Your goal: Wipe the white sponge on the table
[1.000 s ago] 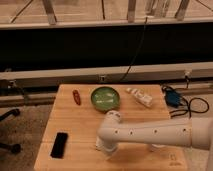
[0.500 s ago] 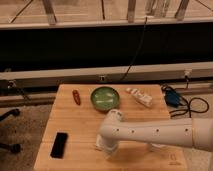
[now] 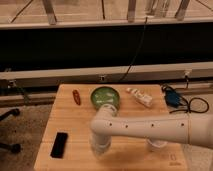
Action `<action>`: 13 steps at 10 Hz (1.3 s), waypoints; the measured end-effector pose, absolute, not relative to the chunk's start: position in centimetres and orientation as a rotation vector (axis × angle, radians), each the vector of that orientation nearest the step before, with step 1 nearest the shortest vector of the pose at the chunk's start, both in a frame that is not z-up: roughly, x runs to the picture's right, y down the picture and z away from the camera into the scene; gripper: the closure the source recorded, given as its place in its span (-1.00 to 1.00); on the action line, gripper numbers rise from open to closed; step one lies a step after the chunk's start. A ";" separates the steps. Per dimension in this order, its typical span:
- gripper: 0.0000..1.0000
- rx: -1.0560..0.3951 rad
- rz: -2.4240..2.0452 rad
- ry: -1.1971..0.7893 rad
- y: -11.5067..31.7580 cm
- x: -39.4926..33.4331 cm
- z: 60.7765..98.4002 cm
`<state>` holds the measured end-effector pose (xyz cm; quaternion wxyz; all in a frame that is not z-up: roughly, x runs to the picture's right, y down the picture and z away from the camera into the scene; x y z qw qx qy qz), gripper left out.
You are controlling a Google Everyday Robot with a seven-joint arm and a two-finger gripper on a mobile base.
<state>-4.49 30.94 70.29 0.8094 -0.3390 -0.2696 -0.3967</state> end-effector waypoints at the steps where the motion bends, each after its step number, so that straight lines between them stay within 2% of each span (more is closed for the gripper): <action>1: -0.60 -0.719 -0.870 -0.586 30.8 -4.7 70.6; 13: -0.60 -0.628 -0.981 -0.536 26.9 -3.7 77.3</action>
